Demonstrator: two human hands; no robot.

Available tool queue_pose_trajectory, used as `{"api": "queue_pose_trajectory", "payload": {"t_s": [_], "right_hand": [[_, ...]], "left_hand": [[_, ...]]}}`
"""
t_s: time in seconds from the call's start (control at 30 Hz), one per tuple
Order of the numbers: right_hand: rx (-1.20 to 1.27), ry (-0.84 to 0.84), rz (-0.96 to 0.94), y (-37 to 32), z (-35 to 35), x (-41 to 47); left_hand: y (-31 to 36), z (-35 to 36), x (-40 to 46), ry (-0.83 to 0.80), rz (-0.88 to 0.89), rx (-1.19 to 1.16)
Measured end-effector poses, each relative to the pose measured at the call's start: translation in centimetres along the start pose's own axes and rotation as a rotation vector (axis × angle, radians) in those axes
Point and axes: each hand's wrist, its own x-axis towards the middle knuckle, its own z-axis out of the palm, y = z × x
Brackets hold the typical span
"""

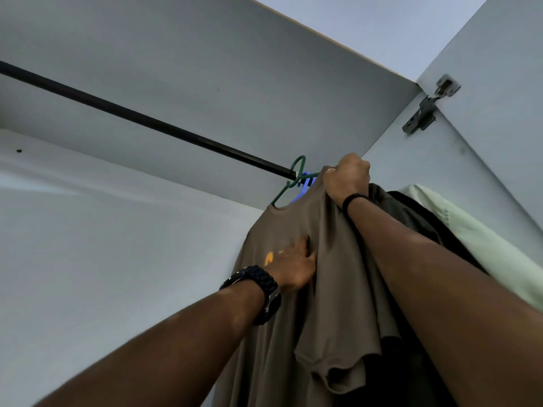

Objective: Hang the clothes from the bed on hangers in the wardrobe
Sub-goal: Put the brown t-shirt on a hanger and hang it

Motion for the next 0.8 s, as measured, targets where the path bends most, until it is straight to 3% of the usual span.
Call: {"api": "queue_pose_trajectory", "payload": {"t_s": [0.23, 0.33, 0.57, 0.8], "right_hand": [[-0.217, -0.161, -0.062, -1.2, 2.1, 1.1], [-0.254, -0.156, -0.098, -1.2, 2.2, 0.7], [-0.094, -0.221, 0.085, 1.9, -0.3, -2.6], [-0.024, -0.403, 0.257, 2.9, -5.2, -9.8]], "left_hand": [[-2.1, -0.5, -0.1, 0.015, -0.051, 0.021], [-2.2, -0.8, -0.6, -0.01, -0.049, -0.01], [-0.5, -1.6, -2.0, -0.031, -0.065, -0.147], [1.2, -1.1, -5.8, -0.051, -0.123, -0.261]]}}
